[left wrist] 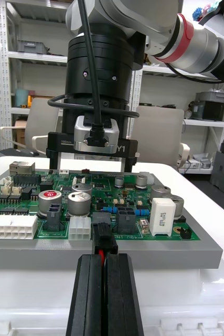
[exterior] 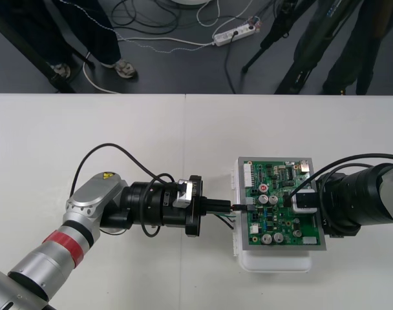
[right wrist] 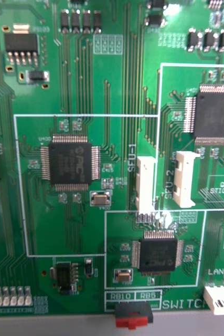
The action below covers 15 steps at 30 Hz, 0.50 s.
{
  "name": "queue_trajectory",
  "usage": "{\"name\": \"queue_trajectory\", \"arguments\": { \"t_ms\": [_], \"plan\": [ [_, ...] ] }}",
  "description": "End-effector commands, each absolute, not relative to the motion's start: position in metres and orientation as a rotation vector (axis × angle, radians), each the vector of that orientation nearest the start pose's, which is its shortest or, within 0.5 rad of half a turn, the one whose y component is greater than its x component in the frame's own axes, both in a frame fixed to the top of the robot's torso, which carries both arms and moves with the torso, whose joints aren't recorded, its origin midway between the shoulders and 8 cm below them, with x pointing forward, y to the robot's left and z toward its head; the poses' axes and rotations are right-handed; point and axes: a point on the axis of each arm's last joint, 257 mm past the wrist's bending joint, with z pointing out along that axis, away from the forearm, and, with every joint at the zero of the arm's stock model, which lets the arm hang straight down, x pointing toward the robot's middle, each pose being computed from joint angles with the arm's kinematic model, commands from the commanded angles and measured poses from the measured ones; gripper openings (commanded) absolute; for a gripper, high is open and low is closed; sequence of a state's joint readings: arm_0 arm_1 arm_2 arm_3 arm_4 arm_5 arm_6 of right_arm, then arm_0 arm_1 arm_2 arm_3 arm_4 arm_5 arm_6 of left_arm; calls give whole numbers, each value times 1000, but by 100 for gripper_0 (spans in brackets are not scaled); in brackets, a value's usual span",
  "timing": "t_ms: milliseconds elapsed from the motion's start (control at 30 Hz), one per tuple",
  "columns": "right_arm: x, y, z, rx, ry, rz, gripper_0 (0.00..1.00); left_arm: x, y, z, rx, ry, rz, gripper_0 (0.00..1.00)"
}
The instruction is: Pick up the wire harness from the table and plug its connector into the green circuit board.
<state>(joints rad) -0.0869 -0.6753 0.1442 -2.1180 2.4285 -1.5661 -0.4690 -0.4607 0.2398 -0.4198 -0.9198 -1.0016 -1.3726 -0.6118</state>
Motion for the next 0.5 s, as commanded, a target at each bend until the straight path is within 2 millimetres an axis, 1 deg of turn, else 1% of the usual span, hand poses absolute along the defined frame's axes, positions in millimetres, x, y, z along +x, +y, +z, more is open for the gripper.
{"name": "queue_trajectory", "arguments": {
  "t_ms": [33, 500],
  "plan": [
    [364, -236, -292, -2025, 1865, -219, 100, 353, -82, -221, 1322, 877, -1120, 0],
    [366, -239, -292, -2024, 1868, -230, 100, 353, -87, -218, 1320, 871, -1122, 0]
  ]
}}
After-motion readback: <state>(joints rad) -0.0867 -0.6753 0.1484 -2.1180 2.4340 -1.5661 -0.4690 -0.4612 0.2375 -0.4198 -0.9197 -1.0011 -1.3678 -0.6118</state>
